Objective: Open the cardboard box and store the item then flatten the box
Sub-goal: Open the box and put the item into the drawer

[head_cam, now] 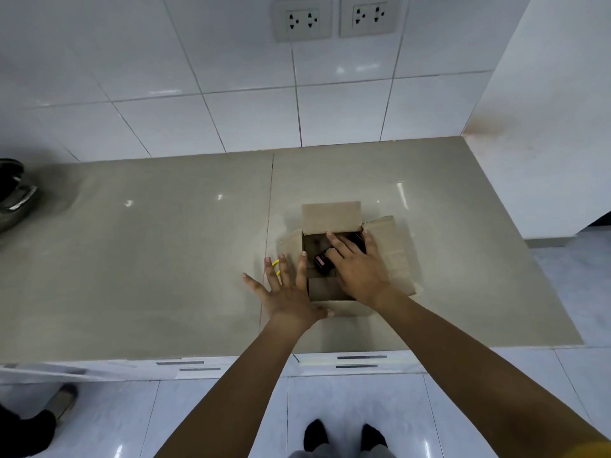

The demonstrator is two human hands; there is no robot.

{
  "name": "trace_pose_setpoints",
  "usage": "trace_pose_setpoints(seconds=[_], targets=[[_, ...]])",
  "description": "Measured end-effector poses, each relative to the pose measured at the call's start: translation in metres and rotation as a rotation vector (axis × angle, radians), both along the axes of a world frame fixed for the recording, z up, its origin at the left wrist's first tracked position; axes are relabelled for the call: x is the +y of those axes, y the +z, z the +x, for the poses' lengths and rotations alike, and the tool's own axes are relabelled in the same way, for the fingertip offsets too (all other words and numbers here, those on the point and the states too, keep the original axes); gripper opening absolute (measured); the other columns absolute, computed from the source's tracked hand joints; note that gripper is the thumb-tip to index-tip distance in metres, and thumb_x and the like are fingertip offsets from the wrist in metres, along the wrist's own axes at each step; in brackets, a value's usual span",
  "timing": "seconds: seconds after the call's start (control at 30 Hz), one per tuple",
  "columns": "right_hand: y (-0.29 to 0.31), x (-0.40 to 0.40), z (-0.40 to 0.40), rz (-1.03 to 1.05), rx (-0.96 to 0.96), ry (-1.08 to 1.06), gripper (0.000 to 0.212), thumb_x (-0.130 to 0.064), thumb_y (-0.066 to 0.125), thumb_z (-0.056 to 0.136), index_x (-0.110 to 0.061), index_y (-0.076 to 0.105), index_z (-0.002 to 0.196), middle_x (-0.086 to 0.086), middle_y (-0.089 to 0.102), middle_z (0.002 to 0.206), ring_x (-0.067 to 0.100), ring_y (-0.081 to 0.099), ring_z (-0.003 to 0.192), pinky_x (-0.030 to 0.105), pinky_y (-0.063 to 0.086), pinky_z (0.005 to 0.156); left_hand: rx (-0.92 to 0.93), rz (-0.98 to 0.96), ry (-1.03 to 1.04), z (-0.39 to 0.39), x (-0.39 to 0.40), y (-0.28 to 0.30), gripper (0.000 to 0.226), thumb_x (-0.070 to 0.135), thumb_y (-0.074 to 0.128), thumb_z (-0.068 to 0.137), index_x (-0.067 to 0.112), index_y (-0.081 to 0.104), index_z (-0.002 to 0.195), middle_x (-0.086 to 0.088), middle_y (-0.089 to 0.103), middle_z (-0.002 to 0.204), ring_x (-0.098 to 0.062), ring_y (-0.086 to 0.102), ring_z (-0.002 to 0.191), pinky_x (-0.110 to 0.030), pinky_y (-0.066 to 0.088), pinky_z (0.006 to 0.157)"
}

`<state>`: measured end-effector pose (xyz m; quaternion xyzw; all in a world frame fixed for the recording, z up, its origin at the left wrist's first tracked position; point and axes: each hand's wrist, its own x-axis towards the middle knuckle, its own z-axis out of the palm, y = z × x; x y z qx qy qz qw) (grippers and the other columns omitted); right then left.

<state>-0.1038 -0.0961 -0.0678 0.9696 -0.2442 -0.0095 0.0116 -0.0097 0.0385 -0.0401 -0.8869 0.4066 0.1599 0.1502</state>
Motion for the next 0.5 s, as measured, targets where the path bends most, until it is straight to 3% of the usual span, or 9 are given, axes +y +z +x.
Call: trace_pose_setpoints(seconds=[0.1, 0.2, 0.33, 0.5], targets=[[0.004, 0.001, -0.001, -0.017, 0.005, -0.015, 0.050, -0.016, 0.063, 0.080, -0.018, 0.044, 0.126, 0.004, 0.052, 0.137, 0.022, 0.041, 0.133, 0.059, 0.004, 0.116, 0.013, -0.012, 0.007, 0.001, 0.000, 0.001, 0.120, 0.090, 0.037, 0.067, 0.032, -0.041, 0.137, -0.011, -0.028, 0.158, -0.040, -0.031, 0.141, -0.082, -0.017, 0.091], [0.013, 0.001, 0.003, -0.047, 0.007, -0.057, 0.050, -0.014, 0.063, 0.079, -0.017, 0.043, 0.125, 0.004, 0.050, 0.126, 0.025, 0.039, 0.126, 0.061, 0.013, 0.113, 0.013, -0.008, 0.002, 0.001, -0.001, 0.002, 0.120, 0.090, 0.036, 0.066, 0.032, -0.040, 0.136, -0.011, -0.026, 0.159, -0.041, -0.030, 0.141, -0.082, -0.016, 0.091], [0.014, 0.004, 0.001, -0.037, -0.009, -0.118, 0.040, -0.020, 0.060, 0.084, -0.020, 0.050, 0.122, 0.010, 0.045, 0.126, 0.030, 0.033, 0.128, 0.064, 0.014, 0.112, -0.016, 0.020, -0.020, 0.001, -0.001, 0.000, 0.120, 0.091, 0.034, 0.065, 0.030, -0.041, 0.136, -0.011, -0.024, 0.159, -0.042, -0.028, 0.142, -0.083, -0.016, 0.090], [0.012, 0.009, -0.001, 0.051, 0.061, -0.147, 0.060, -0.015, 0.061, 0.084, -0.022, 0.030, 0.135, 0.005, 0.042, 0.145, 0.028, 0.018, 0.144, 0.064, 0.001, 0.112, 0.002, -0.009, -0.027, 0.002, 0.001, -0.005, 0.120, 0.091, 0.034, 0.066, 0.031, -0.042, 0.136, -0.011, -0.020, 0.160, -0.042, -0.025, 0.143, -0.083, -0.014, 0.090]])
